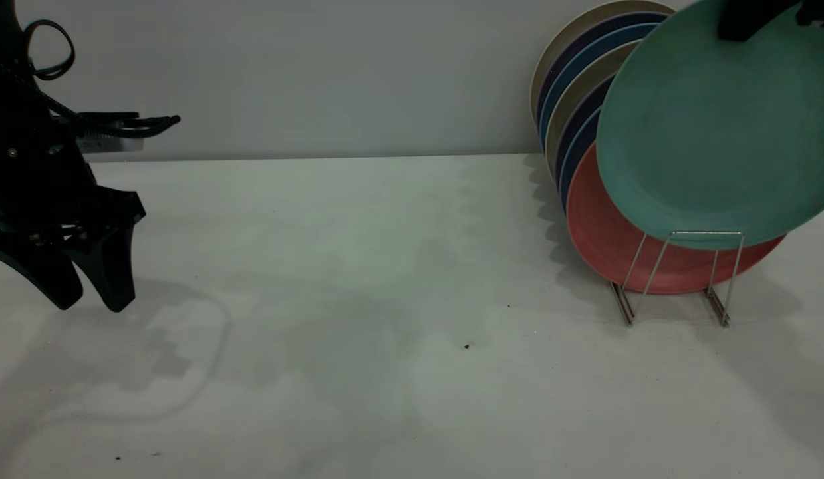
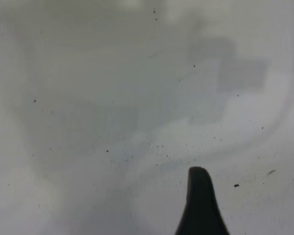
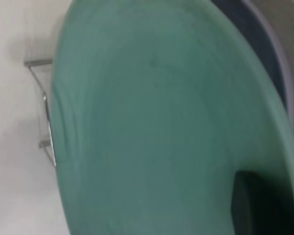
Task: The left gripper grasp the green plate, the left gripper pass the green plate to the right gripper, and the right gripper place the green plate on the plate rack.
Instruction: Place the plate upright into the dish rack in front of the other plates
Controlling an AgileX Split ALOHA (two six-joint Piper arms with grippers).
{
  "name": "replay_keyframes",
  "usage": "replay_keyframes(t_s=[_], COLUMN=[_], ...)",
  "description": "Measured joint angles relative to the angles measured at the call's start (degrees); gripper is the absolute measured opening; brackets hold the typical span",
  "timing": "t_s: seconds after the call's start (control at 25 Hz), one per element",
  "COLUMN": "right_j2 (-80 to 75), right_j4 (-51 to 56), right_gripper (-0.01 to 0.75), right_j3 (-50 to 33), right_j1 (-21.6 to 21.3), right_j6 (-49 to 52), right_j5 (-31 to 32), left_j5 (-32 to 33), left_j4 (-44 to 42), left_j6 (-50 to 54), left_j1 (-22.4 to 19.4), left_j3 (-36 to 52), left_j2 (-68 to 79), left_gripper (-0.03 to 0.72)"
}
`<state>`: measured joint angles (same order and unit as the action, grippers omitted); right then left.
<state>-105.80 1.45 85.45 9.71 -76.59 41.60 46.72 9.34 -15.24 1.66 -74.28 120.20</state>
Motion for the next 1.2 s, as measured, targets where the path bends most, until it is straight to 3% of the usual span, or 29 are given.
replay_keyframes(t_s=[0.52, 1.0, 1.2], right_j2=[-1.5, -1.5, -1.5], right_j4=[1.5, 2.8, 4.3], right_gripper=[0.082, 0.297, 0.322], right_j3=[0.0, 0.0, 0.0], right_j1=[0.0, 0.0, 0.0], right_j6=[1.1, 3.9, 7.8], right_j5=[0.1, 3.0, 4.6], left_j5=[-0.3, -0.9, -1.7], left_j4=[0.0, 0.1, 0.1], left_j6=[0.2, 1.0, 1.4], left_j1=[0.0, 0.0, 0.0], left_j3=[0.0, 0.0, 0.0], left_j2=[0.0, 0.0, 0.0], left_gripper=[0.553, 0.553, 0.553])
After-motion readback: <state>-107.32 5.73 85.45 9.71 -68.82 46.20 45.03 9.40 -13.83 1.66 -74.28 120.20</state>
